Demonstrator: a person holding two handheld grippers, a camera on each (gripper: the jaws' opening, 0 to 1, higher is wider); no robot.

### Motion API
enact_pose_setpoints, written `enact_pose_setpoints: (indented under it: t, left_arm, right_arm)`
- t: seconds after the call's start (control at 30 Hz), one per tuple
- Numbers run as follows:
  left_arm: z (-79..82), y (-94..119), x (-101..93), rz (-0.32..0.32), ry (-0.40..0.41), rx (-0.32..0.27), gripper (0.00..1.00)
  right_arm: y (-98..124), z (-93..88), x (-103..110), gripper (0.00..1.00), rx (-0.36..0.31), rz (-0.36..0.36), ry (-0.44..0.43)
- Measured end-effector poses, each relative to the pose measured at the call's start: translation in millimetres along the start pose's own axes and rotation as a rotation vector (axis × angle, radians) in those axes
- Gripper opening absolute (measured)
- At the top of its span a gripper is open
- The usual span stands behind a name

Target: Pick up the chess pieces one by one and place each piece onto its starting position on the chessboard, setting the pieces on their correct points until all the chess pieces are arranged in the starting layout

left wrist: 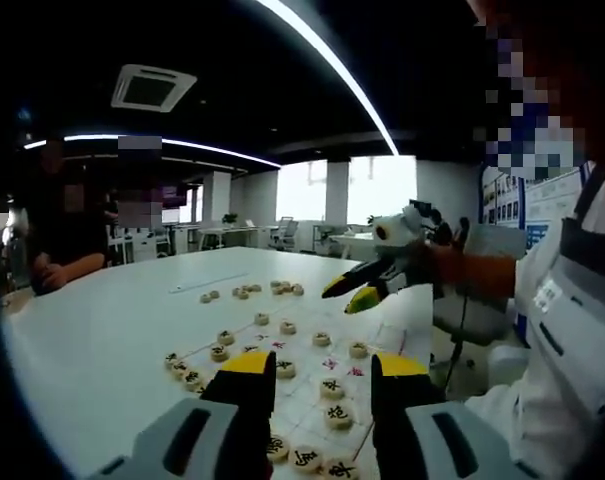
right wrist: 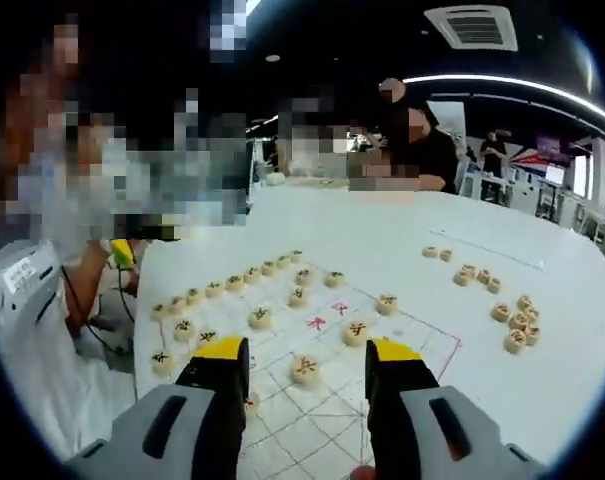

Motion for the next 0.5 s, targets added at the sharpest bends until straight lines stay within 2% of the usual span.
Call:
enact_pose_setpoints:
  t: [0.13, 0.23, 0.5]
  left_arm:
    - [-0.4, 0, 0.4, 0.004, 0.004, 0.0, 0.39]
    - [0.1, 0, 0.9, 0.006, 0.006, -0.003, 0.39]
    - [1.2, 3, 2.4, 0.01, 0.01, -0.011, 0.39]
  right_arm:
    - [6, 0.4, -19, 0.45, -0.012, -0.126, -0.059]
    - [10, 0.8, -32, 0.45, -0.022, -0.19, -0.099]
    - [4, 0.8, -53, 0.44, -0.007, -0.286, -0.11]
Point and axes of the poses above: the point that each gripper's makers call its tool centre point, and the gripper's own axes: y roughly backward along the fingers, x roughly to its left, z roughly out of its top, the point moved 9 cm from there along y, roughly backward along the fingers, and after that the axes turned 14 degrees about z, right-handed, at the moved point
